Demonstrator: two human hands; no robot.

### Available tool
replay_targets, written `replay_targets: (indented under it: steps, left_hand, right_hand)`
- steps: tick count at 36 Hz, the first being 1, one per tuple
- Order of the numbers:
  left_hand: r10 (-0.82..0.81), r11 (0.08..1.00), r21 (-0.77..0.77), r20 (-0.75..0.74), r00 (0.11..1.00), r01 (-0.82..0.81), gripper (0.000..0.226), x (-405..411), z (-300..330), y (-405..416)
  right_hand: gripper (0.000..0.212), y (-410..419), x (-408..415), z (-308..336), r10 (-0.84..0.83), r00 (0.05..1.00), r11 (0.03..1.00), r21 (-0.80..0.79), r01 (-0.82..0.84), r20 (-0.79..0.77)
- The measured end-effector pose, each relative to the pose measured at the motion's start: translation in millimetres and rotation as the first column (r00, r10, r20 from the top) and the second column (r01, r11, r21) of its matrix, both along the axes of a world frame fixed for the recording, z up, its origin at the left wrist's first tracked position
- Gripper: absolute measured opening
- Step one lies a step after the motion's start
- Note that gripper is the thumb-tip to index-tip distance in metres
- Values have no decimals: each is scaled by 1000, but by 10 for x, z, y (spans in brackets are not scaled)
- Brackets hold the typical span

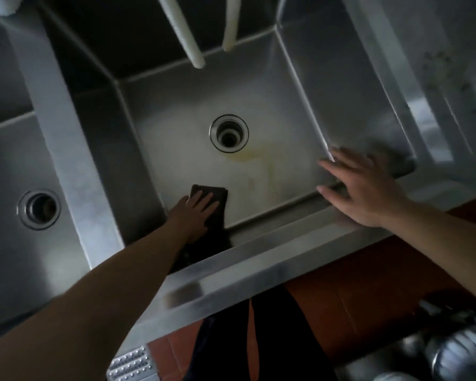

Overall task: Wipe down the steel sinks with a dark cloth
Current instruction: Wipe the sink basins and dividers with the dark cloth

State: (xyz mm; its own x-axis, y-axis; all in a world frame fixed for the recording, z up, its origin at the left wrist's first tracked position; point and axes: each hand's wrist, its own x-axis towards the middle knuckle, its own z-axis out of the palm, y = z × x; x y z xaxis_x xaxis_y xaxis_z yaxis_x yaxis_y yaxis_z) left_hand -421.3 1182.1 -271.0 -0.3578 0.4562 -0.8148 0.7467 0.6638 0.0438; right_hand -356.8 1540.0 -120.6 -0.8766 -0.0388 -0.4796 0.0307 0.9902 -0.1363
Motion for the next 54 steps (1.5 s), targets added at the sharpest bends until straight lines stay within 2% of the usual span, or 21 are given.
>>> replay_targets:
  steps: [5,8,11,13,17,21,24,28,32,37,40,43,46,48,50,53,54]
  left_hand:
    - [-136,990,22,-140,981,141,75,53,-262,-173]
    - [-120,958,232,-218,968,171,66,30,-318,-149]
    - [-166,896,368,-242,956,249,64,-98,-447,48]
    - [-191,844,447,-267,945,297,63,-188,-550,376]
    - [-190,784,566,-174,966,256,65,-259,-664,1493]
    - [-119,821,534,-189,975,203,67,-317,-721,2645]
    - [-58,845,507,-229,972,170,68,-399,-836,2902]
    - [-49,847,506,-227,973,161,71,-506,-879,2804]
    - [137,873,487,-228,964,-9,68,-767,-822,2543]
    - [216,881,465,-235,948,-85,68,-756,-825,1630]
    - [284,907,383,-257,924,-172,69,-645,-842,893]
    - [493,864,285,-318,810,-414,71,-578,-818,300]
    - [702,706,228,-350,620,-670,73,-614,-798,36]
    - [791,586,207,-357,497,-784,73,-671,-785,77]
    - [891,404,255,-325,316,-878,73,-768,-782,331]
    - [975,17,346,-214,-62,-938,73,-1034,-749,860]
    - [974,-45,343,-193,-117,-938,74,-1134,-741,1000]
  right_hand:
    - [78,-9,-4,-31,-16,1000,1000,5,16,27]
    - [77,7,8,-44,-23,998,1000,1,23,55]
    - [77,36,17,-90,-48,997,999,-14,49,68]
    - [78,50,10,-110,-55,996,998,-18,56,71]
    - [78,40,17,-115,-60,994,998,-11,61,92]
    - [74,27,27,-120,-108,993,994,1,108,45]
    - [68,45,0,-140,-126,992,992,8,126,26]
    - [69,51,4,-116,-120,991,993,14,119,66]
    - [66,33,-22,-76,-98,992,995,25,96,85]
    - [67,28,-12,-79,-121,989,993,18,120,80]
    - [66,13,-33,-73,-124,989,992,25,122,84]
    - [65,2,-27,-61,-120,989,993,24,119,88]
    - [66,8,-17,-62,-109,989,994,31,107,102]
    - [65,11,-18,-63,-108,989,994,30,105,100]
    - [65,13,-20,-65,-102,989,995,33,99,107]
    - [65,15,-5,-66,-100,990,995,28,97,103]
    - [65,13,-6,-68,-102,990,995,24,100,99]
